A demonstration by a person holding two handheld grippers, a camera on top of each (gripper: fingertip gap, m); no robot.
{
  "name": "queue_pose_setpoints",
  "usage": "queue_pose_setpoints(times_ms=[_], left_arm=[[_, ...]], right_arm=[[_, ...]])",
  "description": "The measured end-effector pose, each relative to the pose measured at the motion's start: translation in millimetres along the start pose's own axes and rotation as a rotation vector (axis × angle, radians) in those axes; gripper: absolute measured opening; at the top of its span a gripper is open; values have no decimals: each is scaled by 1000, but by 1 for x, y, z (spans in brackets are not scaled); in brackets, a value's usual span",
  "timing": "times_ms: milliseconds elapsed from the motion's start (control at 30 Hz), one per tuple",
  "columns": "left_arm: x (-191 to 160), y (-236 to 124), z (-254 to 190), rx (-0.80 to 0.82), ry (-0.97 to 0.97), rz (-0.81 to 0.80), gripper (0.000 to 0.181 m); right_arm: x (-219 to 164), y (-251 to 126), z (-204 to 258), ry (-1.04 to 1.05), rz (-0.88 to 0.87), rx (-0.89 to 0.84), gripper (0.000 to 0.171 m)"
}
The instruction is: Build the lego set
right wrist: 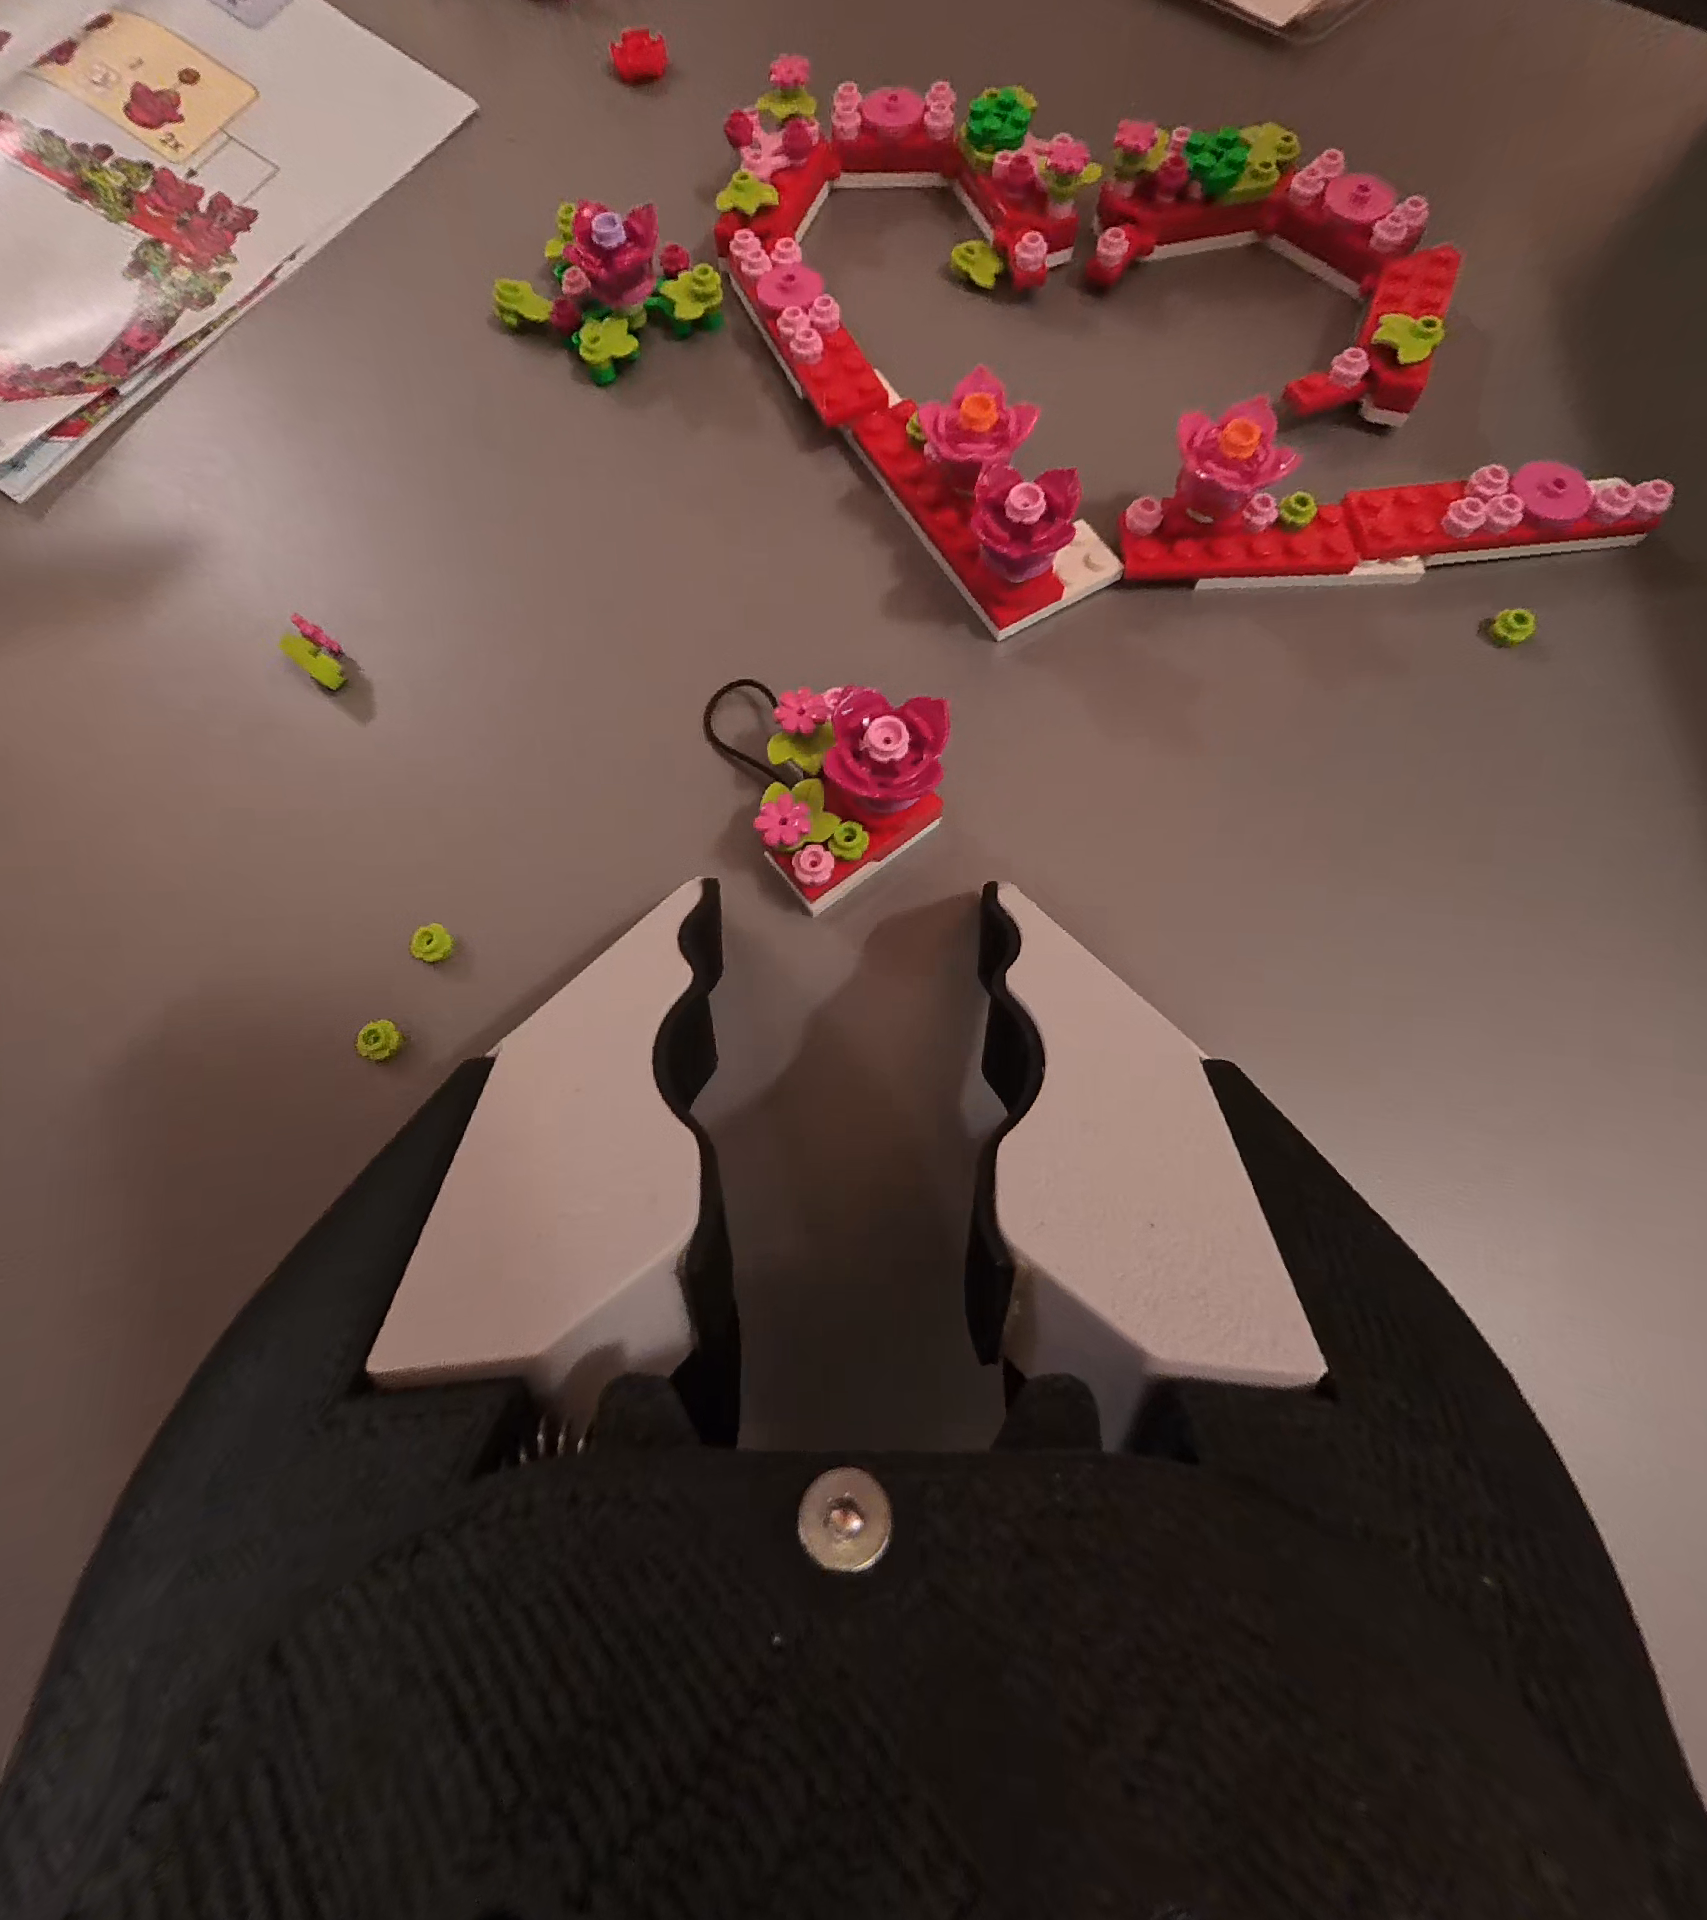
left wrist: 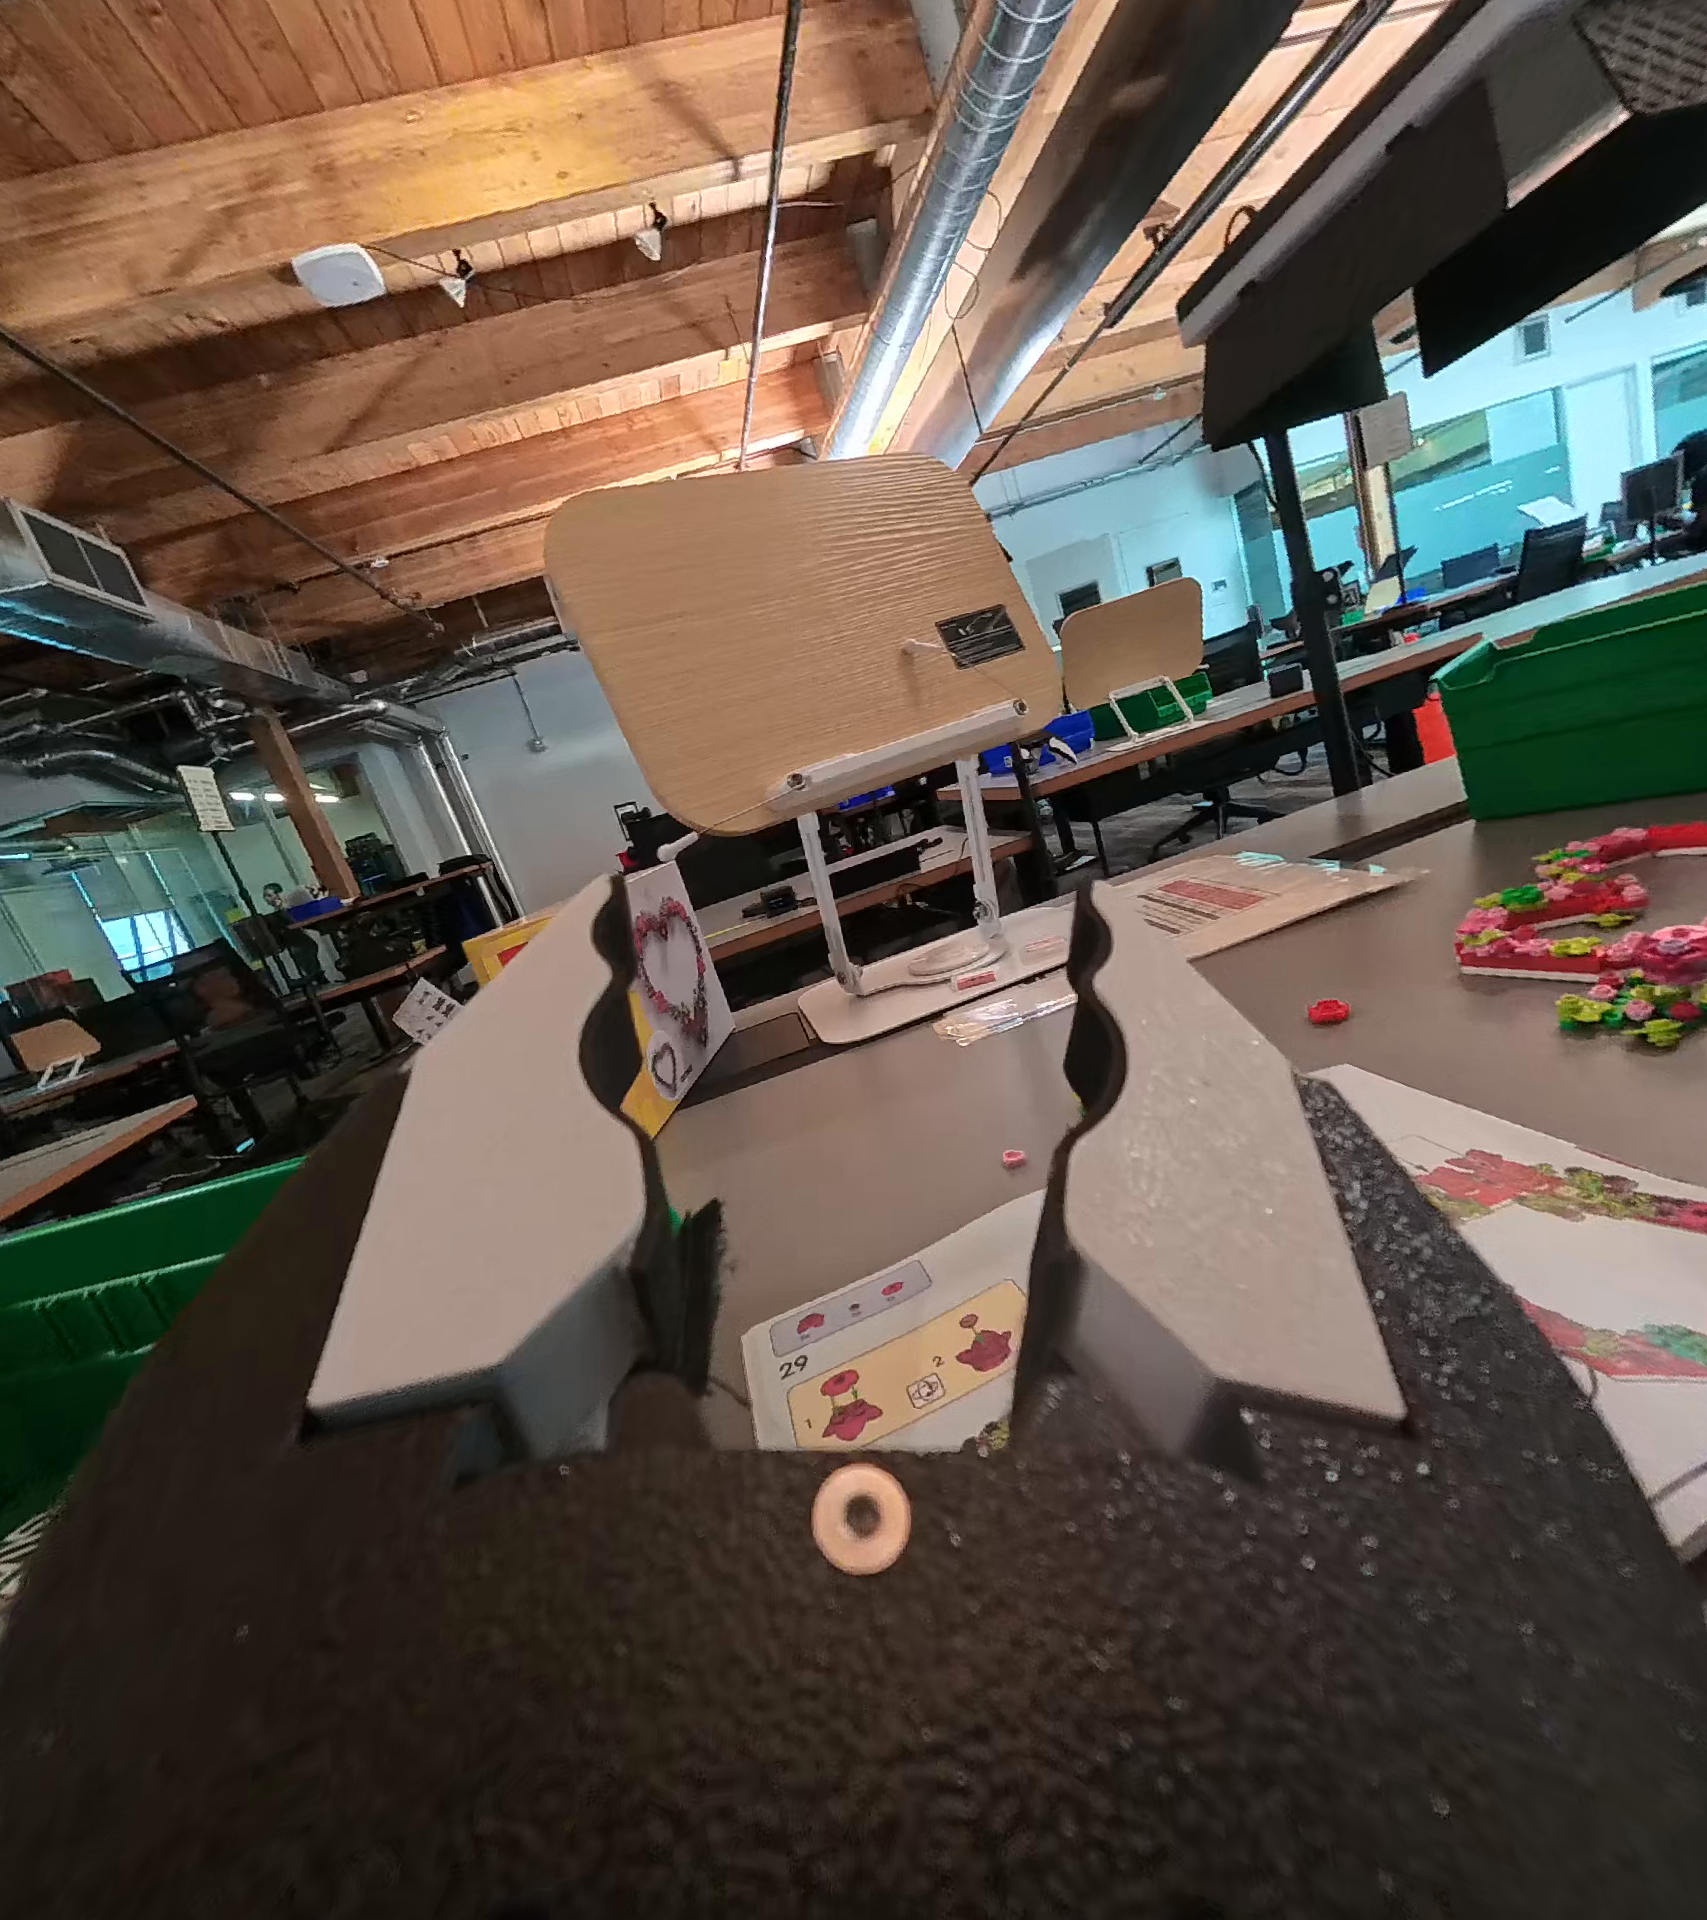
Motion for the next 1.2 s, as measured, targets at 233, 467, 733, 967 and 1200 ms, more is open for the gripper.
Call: queue_pose_setpoints(times_ms=[233,467,733,967,1200], left_arm=[[-1,1,-4,-20,22,8,80],[-1,1,-5,-27,20,10,80],[-1,2,-6,-35,20,10,79],[0,2,-5,-33,18,10,78],[-1,2,-6,-34,25,12,77]], right_arm=[[3,8,1,-40,28,16,43],[5,11,2,-51,22,7,42],[23,29,32,-82,-38,188,45],[60,12,-52,50,-101,-97,32],[75,39,-121,462,179,-337,39]])
Point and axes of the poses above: each gripper's, where its closed fingertips meet, y out along the fingers, x out of its top, z = x × y across the jaws, the point moved 8 cm from there along -y, back along the fingers, and after that the axes turned 11 degrees about -z, right-handed, at the moved point
